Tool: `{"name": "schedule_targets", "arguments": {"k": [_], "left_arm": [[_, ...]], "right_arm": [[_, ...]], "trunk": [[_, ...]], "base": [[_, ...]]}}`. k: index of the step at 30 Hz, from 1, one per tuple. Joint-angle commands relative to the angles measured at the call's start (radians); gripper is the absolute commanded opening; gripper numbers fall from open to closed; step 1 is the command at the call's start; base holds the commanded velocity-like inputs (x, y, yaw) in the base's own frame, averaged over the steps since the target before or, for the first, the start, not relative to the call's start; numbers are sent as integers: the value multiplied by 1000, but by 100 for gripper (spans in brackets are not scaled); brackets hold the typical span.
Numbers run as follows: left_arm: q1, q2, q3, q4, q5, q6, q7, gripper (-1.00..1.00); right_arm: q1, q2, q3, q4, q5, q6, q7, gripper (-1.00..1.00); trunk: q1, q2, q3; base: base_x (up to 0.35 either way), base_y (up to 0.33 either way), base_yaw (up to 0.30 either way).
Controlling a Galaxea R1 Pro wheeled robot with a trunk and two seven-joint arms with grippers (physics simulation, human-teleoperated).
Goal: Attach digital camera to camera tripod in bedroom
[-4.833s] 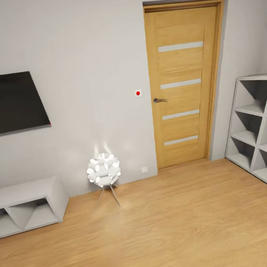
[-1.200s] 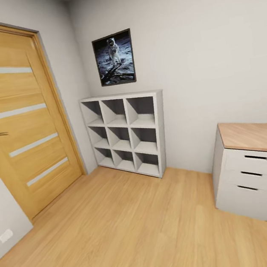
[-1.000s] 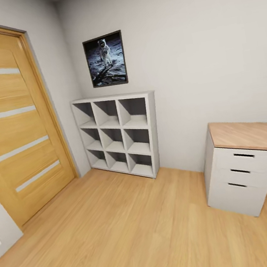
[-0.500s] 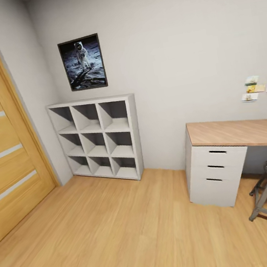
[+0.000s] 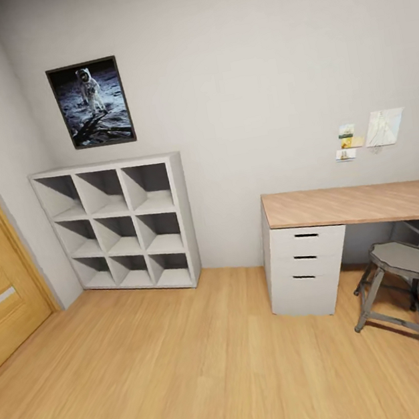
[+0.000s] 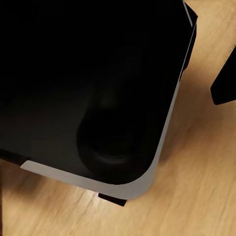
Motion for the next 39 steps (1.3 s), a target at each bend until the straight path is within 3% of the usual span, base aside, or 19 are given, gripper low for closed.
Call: {"name": "schedule_targets", "arguments": {"k": [1,39], "left_arm": [[0,0,-1,-1,5,-2,1,100],[0,1,0,-1,6,-2,1,100]], "right_arm": [[-1,0,0,1,-1,-4,-1,100],[-1,0,1,1,2,-4,-1,100]], "trunk": [[0,0,-1],[0,0,-1]], "base": [[0,0,-286],[0,0,-286]]}}
